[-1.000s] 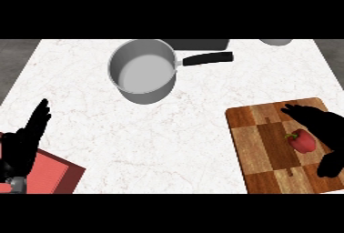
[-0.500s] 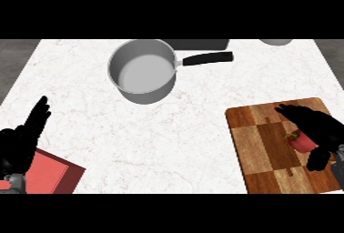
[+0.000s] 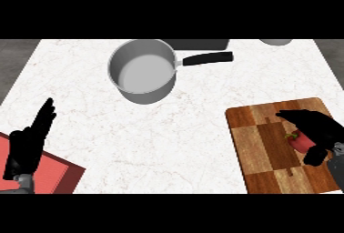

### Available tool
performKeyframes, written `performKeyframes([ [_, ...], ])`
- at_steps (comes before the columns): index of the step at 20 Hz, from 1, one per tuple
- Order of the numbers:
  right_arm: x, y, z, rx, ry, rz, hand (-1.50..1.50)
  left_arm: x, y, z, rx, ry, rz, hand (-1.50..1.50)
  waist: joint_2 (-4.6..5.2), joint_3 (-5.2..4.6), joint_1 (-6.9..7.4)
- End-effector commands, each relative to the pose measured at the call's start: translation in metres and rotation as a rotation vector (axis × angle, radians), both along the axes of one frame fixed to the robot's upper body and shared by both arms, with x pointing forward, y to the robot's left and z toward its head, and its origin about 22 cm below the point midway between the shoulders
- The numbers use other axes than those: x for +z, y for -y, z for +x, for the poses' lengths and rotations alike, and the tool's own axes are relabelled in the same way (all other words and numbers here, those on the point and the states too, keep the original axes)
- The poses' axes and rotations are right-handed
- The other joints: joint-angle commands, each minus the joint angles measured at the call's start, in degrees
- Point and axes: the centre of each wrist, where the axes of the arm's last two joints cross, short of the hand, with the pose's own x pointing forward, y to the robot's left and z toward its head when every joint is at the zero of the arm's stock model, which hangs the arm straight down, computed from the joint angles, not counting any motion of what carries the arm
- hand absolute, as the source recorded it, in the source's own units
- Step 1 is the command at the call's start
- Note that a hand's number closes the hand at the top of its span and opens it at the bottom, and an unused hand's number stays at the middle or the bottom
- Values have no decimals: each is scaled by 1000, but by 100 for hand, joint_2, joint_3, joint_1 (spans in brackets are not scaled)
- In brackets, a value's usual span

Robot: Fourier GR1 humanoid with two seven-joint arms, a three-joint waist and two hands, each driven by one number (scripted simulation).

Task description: Pick the bell pepper from the cutting board and place it in the pot

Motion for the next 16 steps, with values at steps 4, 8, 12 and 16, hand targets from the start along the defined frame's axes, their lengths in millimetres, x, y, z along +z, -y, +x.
performKeyframes([
  [4, -28, -7, -8, 113, 26, 1, 150, 8, -4, -9, -15, 6, 15, 0, -3, 1, 10],
  [8, -20, -15, -1, 90, 18, 12, 150, 9, -14, -16, 16, -9, 14, 0, -5, 0, 5],
  [12, -10, -1, -4, 106, 21, 15, 150, -7, -1, -15, 20, -7, -8, 0, -7, -1, -11],
  [16, -17, -203, 4, 349, 2, 200, 150, 4, 3, 2, -43, -11, -9, 0, -12, -18, 222],
])
